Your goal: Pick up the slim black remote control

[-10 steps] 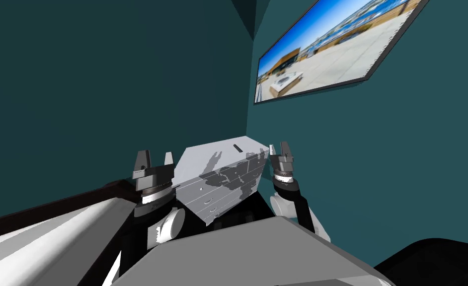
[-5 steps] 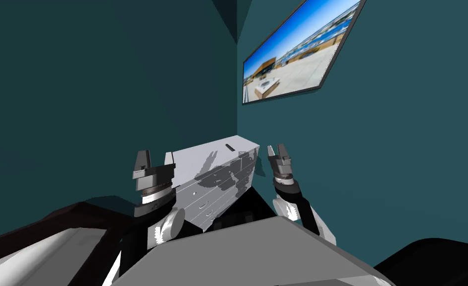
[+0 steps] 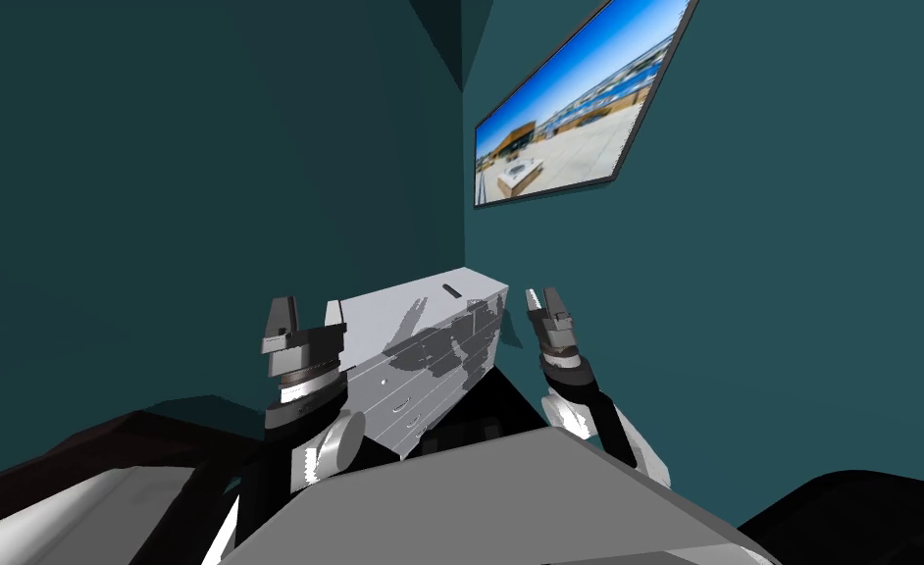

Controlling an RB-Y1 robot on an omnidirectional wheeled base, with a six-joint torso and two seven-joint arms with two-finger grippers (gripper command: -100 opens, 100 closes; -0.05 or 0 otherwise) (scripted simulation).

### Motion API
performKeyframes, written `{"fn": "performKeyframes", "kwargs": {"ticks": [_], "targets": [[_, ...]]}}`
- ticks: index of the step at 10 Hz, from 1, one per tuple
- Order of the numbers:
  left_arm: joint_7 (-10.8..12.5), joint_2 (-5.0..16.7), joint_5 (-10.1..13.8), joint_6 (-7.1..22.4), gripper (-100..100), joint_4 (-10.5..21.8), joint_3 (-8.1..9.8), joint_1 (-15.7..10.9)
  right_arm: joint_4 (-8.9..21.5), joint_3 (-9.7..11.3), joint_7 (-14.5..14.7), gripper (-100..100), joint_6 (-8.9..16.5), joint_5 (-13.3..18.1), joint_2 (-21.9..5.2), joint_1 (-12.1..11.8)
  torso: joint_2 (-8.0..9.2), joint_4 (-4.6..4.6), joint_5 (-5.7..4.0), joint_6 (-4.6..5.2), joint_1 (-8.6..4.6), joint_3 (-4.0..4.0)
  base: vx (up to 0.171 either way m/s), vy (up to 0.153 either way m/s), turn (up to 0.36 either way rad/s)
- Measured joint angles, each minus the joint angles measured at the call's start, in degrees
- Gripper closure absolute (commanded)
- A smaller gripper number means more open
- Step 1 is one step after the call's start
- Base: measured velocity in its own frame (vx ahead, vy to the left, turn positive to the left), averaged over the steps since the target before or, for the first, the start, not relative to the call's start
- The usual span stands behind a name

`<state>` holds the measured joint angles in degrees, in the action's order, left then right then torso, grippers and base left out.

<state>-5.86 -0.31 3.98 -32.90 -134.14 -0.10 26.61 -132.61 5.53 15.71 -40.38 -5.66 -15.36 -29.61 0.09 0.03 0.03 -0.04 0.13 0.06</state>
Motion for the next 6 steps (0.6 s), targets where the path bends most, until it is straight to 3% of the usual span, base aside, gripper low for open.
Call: {"fn": "performKeyframes", "kwargs": {"ticks": [6], "targets": [[0.00,0.00,0.00,0.00,0,0.00,0.00,0.00,0.01,-0.01,-0.01,-100,0.01,-0.02,-0.08,0.01,-0.09,-0.02,0.00,-0.01,-0.03,-0.05,-0.009,0.006,-0.031]]}}
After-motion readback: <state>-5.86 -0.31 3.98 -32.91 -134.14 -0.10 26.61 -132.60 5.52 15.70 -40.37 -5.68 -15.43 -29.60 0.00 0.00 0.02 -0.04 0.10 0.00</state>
